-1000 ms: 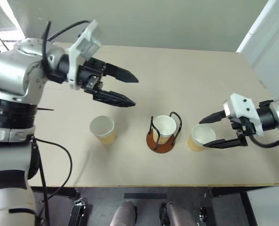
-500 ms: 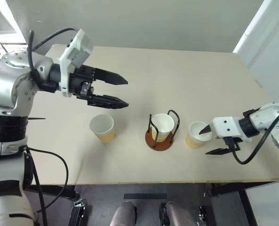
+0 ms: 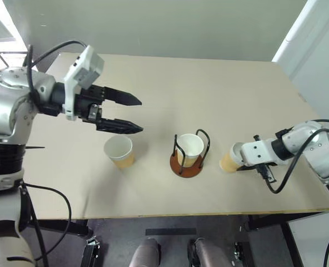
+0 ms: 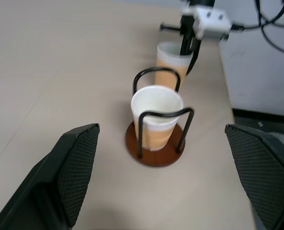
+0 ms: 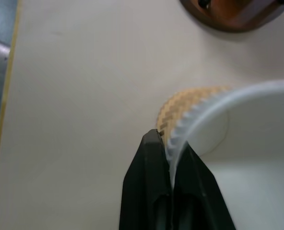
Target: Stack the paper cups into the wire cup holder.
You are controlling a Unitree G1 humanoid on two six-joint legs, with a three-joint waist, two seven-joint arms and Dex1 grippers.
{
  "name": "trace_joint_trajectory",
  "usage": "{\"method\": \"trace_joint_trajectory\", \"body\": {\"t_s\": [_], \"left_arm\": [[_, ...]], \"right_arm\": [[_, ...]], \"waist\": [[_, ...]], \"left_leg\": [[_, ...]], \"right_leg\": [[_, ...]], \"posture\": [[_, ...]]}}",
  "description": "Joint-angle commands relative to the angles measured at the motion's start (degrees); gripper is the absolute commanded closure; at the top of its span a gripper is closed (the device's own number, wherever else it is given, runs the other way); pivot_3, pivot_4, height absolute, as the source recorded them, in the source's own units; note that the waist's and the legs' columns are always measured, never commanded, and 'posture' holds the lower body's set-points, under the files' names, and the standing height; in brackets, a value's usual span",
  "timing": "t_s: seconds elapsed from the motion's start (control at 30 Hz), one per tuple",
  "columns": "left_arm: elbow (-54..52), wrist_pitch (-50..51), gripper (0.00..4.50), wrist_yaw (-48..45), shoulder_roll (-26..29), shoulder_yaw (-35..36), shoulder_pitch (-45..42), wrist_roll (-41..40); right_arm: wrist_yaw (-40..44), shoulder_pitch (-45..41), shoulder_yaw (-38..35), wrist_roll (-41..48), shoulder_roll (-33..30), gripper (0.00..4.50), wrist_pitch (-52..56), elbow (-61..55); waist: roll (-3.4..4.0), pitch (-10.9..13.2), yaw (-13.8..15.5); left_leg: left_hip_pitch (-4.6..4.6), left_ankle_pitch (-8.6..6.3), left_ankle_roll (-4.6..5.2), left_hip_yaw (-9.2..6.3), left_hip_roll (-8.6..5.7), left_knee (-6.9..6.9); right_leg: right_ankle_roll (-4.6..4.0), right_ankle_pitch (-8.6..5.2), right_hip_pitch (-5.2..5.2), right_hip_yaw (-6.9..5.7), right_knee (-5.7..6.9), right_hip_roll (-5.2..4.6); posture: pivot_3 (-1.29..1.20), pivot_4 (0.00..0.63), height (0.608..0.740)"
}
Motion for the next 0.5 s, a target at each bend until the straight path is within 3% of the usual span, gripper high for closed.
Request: {"method": "trace_joint_trajectory", "body": {"t_s": [0.03,0.2,0.5], "left_arm": [[2.0,-3.2,0.0,-1.8,1.2,0.3,-0.1,2.2],[4.1,-5.2,0.0,-3.4,0.9,-0.1,-0.6,3.9],[5.9,-7.8,0.0,-6.4,-1.8,-2.1,-1.5,5.8]], "right_arm": [[2.0,-4.2,-4.9,1.7,-3.1,4.48,0.0,0.2],[2.1,-12.3,-7.1,2.6,-2.9,4.48,2.8,1.6],[3.8,-29.0,-5.0,7.2,6.2,4.48,13.3,-3.4]], "waist": [[0.04,0.0,0.0],[0.09,0.1,-0.3],[0.47,0.3,-0.6]], "left_leg": [[0.0,0.0,0.0,0.0,0.0,-0.01],[-0.02,0.0,0.0,-0.02,0.0,-0.04],[-0.12,0.03,-0.03,-0.1,0.0,-0.11]], "right_leg": [[-0.01,0.0,0.0,0.0,0.0,0.0],[-0.06,0.02,-0.04,0.0,-0.01,0.01],[-0.21,0.01,-0.2,-0.05,-0.01,0.02]], "posture": [[0.0,0.15,0.74],[0.0,0.15,0.74],[0.0,0.15,0.74]]}}
